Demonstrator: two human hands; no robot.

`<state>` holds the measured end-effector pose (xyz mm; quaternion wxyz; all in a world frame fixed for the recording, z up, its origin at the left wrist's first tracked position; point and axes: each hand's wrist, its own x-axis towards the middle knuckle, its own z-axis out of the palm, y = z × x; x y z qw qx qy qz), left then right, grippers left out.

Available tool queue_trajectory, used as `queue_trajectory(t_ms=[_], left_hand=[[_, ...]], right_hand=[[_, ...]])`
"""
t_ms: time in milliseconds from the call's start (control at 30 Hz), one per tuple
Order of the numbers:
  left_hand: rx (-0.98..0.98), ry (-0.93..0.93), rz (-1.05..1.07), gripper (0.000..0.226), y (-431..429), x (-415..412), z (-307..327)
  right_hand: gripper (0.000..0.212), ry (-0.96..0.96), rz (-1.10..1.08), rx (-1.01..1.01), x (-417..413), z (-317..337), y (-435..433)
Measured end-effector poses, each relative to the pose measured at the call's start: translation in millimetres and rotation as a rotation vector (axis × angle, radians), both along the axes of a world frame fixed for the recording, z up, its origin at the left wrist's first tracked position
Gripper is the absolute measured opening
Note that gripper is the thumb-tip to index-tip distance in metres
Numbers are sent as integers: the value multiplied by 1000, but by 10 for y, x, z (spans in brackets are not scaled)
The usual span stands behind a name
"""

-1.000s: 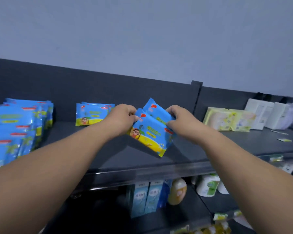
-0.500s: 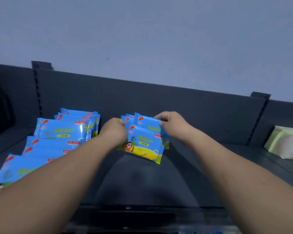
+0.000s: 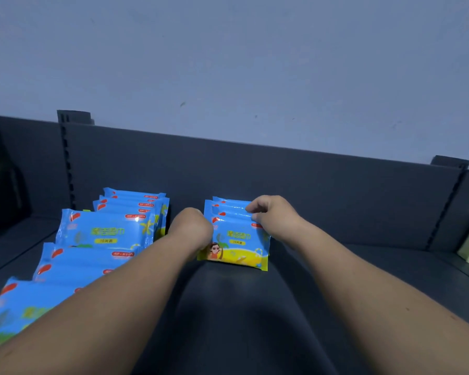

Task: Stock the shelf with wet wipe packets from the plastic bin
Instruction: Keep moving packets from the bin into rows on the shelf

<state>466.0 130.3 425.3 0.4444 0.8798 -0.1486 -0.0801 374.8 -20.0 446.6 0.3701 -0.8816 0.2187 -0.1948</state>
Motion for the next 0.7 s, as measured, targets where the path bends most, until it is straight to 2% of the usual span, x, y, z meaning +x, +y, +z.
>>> queue_trajectory(t_ms=[100, 200, 300, 467, 700], left_hand=[[1, 32, -9, 23, -49, 21, -20], [16, -11, -26, 18, -90, 24, -19], [33, -64, 18, 23, -118, 28, 4], [-51, -82, 53, 22, -186, 24, -30], [28, -76, 39, 20, -185, 26, -77]], right_hand=[[27, -24, -17, 19, -45, 18, -28], [32, -42, -53, 1, -93, 47, -51], [29, -47, -63, -49, -143, 58, -56], [32, -53, -92, -77, -236, 34, -80], [31, -27, -118, -83, -407, -31, -114]])
